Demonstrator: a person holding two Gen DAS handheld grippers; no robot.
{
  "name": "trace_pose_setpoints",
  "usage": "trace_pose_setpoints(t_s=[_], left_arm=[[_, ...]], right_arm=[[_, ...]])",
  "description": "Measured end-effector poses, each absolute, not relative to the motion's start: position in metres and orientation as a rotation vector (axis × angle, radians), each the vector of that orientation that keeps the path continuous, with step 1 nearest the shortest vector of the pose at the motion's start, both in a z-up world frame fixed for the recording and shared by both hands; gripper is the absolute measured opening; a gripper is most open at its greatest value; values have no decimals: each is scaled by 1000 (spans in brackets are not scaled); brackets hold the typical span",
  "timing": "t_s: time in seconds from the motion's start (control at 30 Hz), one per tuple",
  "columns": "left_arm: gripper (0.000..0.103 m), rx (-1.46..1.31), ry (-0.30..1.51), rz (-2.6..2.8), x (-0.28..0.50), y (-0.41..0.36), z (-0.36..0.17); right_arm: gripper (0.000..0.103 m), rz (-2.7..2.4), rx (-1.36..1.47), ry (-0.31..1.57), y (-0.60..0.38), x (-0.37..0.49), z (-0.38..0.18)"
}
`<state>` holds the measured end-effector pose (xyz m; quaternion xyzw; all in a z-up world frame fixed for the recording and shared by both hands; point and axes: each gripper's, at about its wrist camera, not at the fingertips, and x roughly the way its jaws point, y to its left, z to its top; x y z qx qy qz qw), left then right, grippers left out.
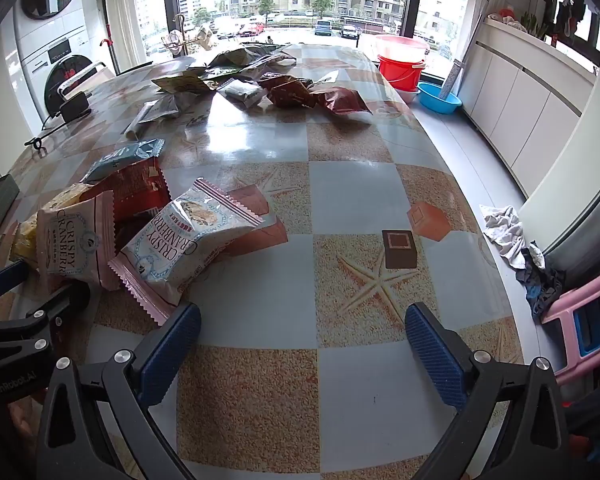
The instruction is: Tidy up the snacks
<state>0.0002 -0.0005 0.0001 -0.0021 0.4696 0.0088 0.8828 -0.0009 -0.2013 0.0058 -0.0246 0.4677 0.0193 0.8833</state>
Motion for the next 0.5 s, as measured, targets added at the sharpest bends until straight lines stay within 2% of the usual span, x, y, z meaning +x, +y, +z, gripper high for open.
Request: trace_pose_setpoints(t_s=[0.5], left_arm=[[103, -14, 970, 11, 0, 0, 0]], right_arm=[[102, 39, -52, 973, -201, -1, 6]])
